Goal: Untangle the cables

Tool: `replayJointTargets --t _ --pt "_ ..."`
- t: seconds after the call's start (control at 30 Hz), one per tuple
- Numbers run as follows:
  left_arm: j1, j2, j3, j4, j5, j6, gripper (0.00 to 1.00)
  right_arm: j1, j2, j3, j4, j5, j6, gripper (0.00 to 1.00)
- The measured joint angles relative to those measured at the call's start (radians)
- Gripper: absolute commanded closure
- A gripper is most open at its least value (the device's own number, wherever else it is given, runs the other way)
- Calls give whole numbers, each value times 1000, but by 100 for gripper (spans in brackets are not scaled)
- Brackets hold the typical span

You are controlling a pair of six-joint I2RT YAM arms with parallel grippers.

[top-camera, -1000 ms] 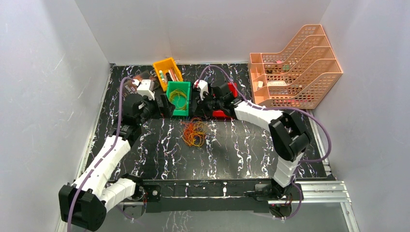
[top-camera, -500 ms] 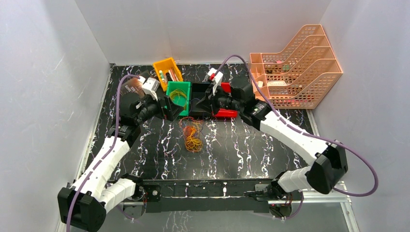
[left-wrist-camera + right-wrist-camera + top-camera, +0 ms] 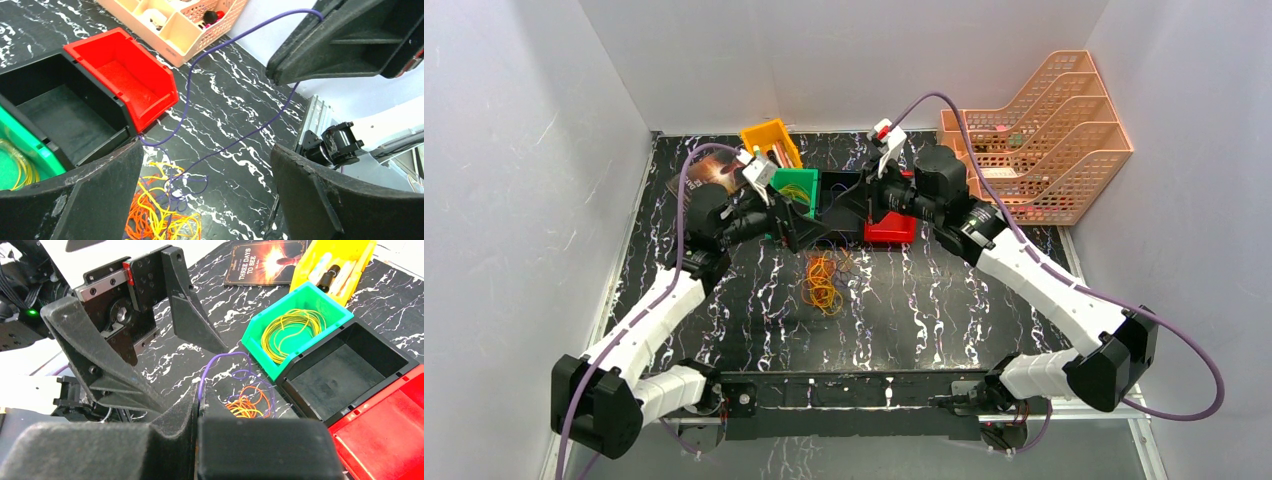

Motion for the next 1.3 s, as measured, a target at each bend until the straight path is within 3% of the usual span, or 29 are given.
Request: replayJointTargets --t 0.6,1.3 --pt "-74 152 58 124 -34 2 2 0 16 46 -65 18 41 100" --pt "-124 203 100 187 101 27 2 0 13 47 -131 98 -89 100"
